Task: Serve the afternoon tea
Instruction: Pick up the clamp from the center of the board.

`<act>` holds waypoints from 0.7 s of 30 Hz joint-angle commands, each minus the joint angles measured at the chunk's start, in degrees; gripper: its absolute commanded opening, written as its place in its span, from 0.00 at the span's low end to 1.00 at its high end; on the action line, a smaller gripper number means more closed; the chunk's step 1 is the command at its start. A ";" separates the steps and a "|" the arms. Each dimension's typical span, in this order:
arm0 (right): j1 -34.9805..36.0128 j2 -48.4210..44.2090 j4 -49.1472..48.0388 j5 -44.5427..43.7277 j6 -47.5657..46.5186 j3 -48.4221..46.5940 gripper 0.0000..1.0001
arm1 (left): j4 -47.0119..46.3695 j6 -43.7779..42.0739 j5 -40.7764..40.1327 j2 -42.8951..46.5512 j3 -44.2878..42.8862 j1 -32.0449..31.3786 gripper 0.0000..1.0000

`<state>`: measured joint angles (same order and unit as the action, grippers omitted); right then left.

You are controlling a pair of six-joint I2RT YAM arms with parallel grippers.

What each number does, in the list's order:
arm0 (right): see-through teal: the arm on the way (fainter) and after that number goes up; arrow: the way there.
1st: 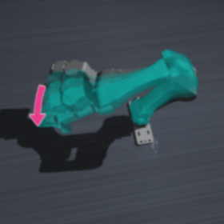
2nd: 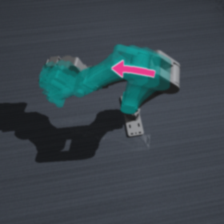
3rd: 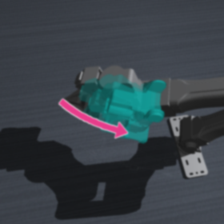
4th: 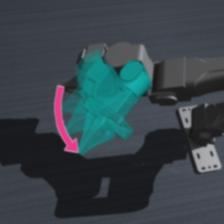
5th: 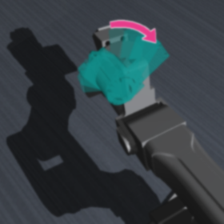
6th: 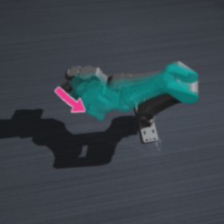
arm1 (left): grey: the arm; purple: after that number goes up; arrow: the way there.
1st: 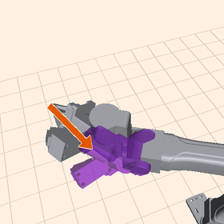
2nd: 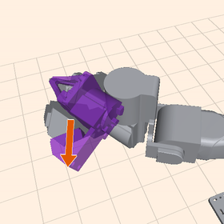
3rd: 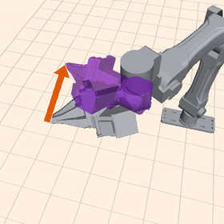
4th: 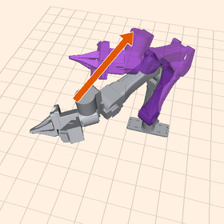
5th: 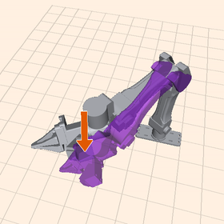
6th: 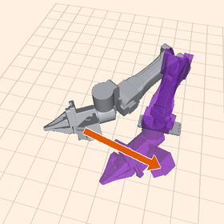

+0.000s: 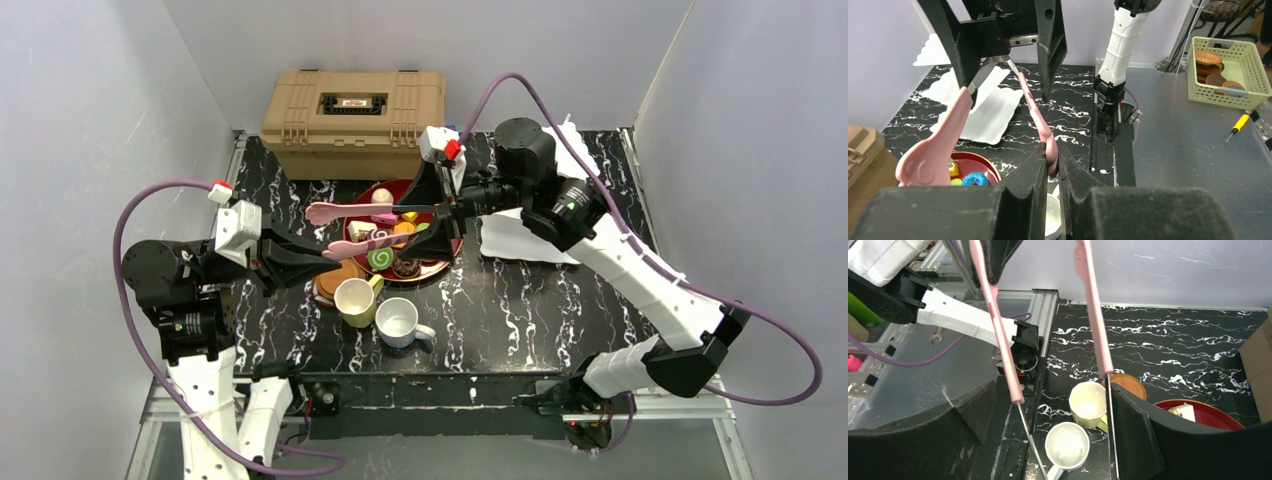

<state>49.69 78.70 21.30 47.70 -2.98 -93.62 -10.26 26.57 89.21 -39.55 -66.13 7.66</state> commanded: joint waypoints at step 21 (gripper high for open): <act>0.59 -4.07 -13.65 2.68 10.85 6.97 0.46 | -1.60 0.54 10.14 -3.18 -5.65 -0.76 0.14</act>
<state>49.91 77.80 9.10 52.93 6.15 -88.07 -10.15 27.18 89.21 -41.80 -68.99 6.96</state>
